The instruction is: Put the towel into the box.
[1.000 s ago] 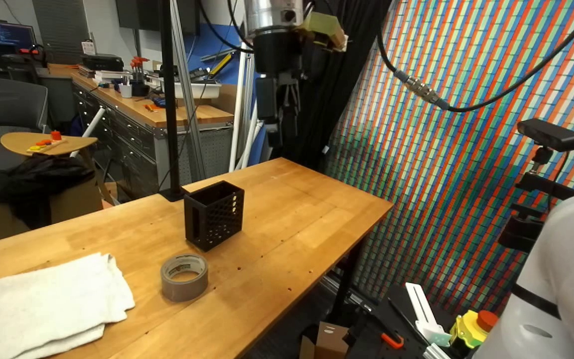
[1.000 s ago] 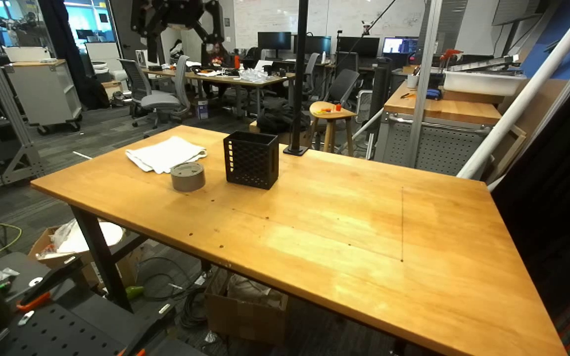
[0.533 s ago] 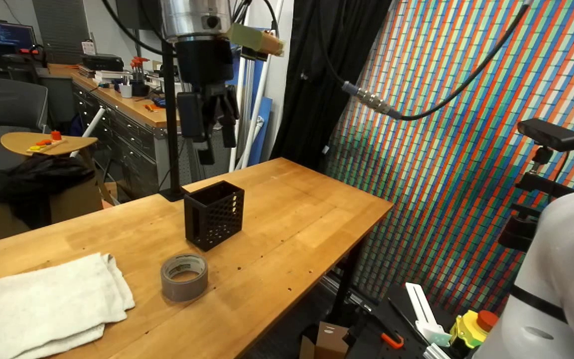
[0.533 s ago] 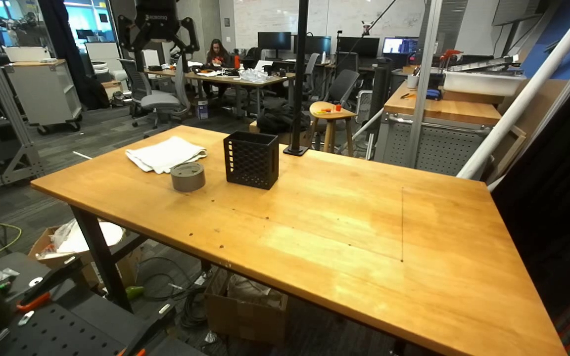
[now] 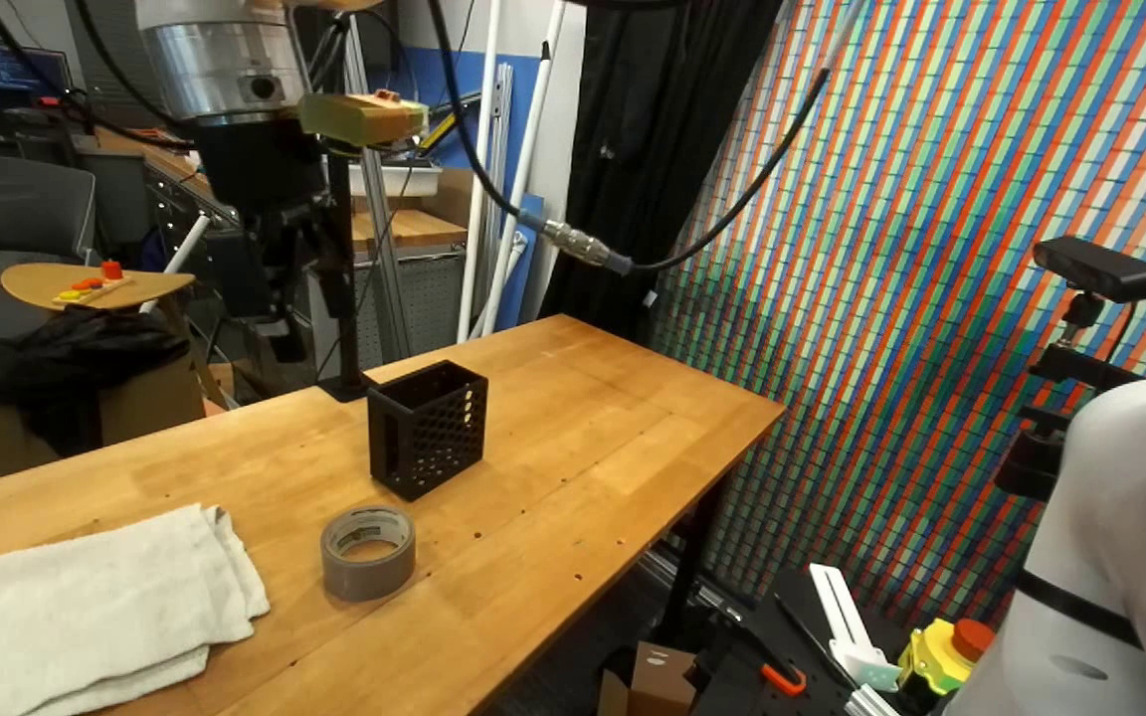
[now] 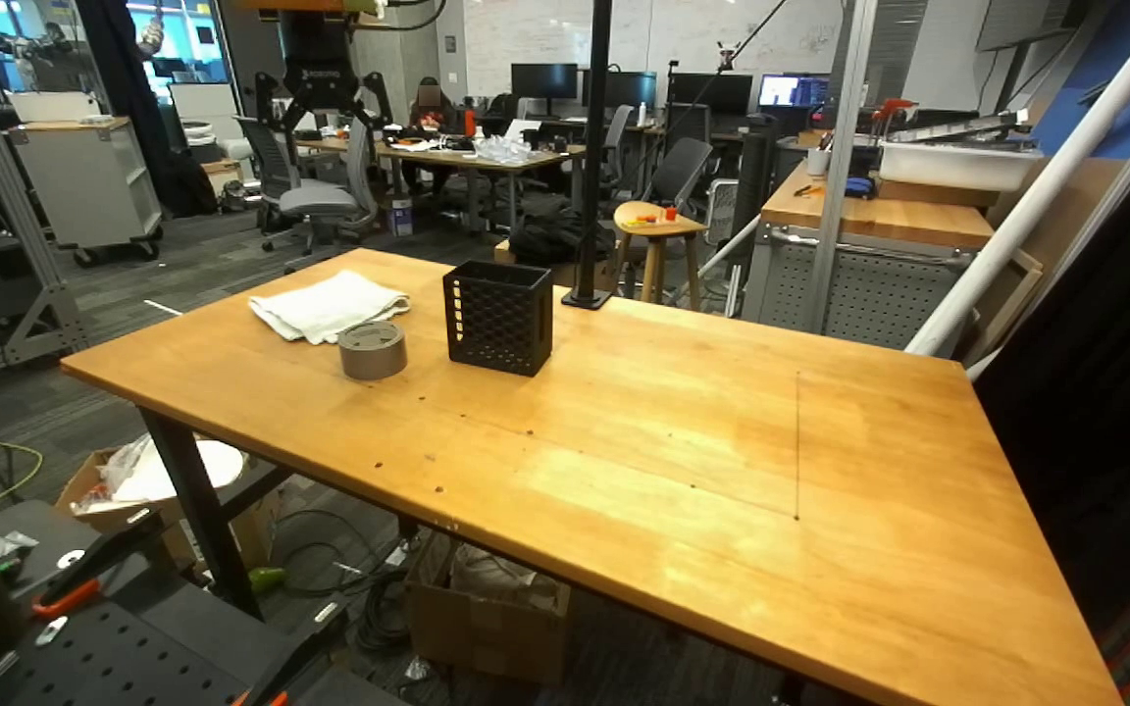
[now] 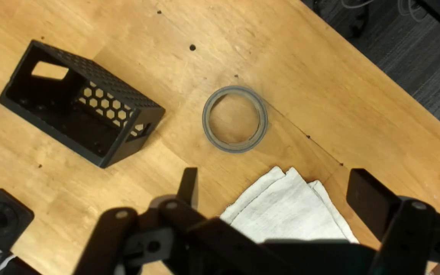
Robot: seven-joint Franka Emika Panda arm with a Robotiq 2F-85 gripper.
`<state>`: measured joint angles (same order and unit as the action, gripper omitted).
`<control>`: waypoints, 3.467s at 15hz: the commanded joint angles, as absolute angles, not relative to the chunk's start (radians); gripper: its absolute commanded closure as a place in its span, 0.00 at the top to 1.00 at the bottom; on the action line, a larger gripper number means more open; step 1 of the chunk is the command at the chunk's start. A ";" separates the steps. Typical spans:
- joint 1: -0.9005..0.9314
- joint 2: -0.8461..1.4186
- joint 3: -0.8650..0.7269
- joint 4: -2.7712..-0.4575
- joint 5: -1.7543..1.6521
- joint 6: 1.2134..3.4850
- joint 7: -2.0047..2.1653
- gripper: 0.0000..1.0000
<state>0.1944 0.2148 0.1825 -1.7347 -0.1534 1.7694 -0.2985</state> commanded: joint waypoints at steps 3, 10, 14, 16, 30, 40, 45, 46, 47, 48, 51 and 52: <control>0.253 0.451 0.196 -1.441 -0.231 1.697 -0.292 1.00; 0.334 0.708 0.187 -1.195 -0.220 1.720 -0.244 1.00; 0.372 0.847 0.187 -1.071 -0.205 1.729 -0.229 1.00; 0.389 0.909 0.188 -1.013 -0.199 1.729 -0.229 1.00; 0.408 1.248 0.203 -0.718 -0.091 1.752 -0.265 1.00; 0.385 1.249 0.212 -0.737 -0.016 1.752 -0.221 0.34; 0.389 1.216 0.219 -0.750 -0.001 1.715 -0.216 0.03; 0.389 1.208 0.218 -0.754 -0.002 1.706 -0.215 0.01; 0.388 1.196 0.217 -0.760 -0.004 1.697 -0.214 0.00; 0.387 1.184 0.216 -0.768 -0.006 1.689 -0.212 0.00; 0.375 1.131 0.208 -0.801 -0.009 1.668 -0.195 0.03; 0.367 1.104 0.205 -0.819 -0.009 1.661 -0.187 0.04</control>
